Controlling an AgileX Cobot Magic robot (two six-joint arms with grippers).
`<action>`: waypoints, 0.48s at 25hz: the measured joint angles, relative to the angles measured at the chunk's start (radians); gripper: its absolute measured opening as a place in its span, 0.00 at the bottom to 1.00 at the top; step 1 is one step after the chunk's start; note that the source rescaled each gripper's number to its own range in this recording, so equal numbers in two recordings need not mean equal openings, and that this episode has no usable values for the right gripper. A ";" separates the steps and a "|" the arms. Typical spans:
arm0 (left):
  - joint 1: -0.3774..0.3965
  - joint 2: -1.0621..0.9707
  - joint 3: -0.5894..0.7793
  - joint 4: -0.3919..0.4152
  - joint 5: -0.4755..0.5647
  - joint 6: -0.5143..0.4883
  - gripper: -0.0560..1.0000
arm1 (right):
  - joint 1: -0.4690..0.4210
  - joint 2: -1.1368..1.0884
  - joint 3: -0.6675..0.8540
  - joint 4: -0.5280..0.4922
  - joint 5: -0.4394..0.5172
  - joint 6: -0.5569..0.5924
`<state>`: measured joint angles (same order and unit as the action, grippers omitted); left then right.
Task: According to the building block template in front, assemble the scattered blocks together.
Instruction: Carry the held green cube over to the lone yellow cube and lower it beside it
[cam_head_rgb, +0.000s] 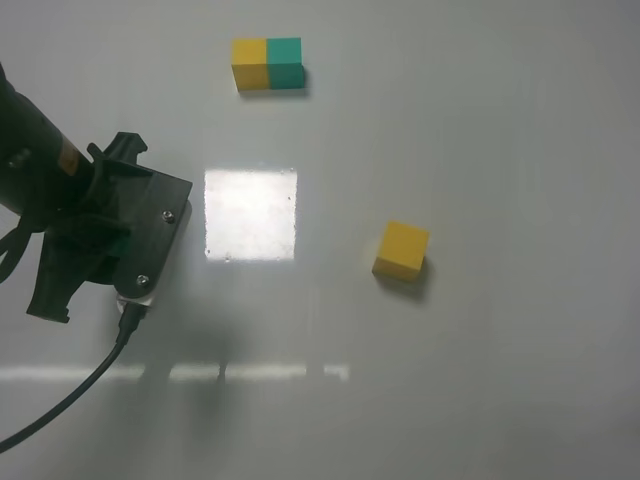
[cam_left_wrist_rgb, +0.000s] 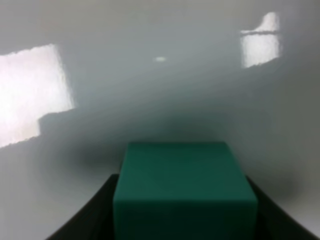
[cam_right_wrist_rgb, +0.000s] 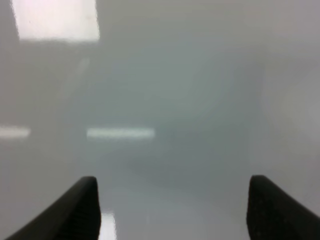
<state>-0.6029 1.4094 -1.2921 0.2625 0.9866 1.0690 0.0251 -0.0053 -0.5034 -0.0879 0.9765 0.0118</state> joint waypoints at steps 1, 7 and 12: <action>-0.007 0.003 -0.007 -0.002 0.005 0.000 0.06 | 0.000 0.000 0.000 0.000 0.000 0.000; -0.108 0.020 -0.139 -0.102 0.019 0.000 0.06 | 0.000 0.000 0.000 0.000 0.000 0.000; -0.253 0.023 -0.260 -0.125 0.020 0.000 0.06 | 0.000 0.000 0.000 0.000 0.000 0.000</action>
<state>-0.8562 1.4325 -1.5518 0.1379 1.0063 1.0690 0.0251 -0.0053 -0.5034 -0.0879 0.9765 0.0118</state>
